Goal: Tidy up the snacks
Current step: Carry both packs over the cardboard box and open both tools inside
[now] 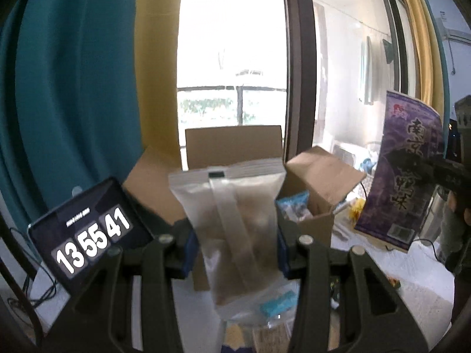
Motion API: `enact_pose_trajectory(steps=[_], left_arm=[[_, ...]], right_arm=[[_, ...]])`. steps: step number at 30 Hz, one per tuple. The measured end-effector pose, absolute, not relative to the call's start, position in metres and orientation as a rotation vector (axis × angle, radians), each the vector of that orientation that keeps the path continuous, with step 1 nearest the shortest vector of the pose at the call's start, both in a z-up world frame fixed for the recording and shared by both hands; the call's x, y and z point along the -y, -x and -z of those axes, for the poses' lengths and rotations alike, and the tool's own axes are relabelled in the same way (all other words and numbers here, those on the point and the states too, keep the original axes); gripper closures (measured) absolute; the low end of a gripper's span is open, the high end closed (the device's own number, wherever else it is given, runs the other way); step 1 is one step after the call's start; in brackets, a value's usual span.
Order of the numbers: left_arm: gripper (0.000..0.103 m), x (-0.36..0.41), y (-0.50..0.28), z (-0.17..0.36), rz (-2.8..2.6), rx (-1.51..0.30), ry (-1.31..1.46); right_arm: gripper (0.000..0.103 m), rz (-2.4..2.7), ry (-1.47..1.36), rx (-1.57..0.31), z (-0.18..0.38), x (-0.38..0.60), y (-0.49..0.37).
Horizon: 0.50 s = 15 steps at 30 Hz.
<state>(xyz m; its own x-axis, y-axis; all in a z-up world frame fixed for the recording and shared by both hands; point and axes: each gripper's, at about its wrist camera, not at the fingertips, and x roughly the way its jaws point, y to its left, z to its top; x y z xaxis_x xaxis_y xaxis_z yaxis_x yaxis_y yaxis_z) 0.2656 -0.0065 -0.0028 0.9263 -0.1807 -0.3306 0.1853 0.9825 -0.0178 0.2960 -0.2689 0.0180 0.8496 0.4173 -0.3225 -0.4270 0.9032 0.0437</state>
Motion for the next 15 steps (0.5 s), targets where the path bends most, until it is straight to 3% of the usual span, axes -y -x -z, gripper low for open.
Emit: enact_pose_trajectory(steps=[15], left_arm=[[0.059, 0.002, -0.351, -0.03, 0.16, -0.241, 0.045]], right_arm=[[0.092, -0.388, 0.055, -0.328, -0.03, 0.254, -0.384]])
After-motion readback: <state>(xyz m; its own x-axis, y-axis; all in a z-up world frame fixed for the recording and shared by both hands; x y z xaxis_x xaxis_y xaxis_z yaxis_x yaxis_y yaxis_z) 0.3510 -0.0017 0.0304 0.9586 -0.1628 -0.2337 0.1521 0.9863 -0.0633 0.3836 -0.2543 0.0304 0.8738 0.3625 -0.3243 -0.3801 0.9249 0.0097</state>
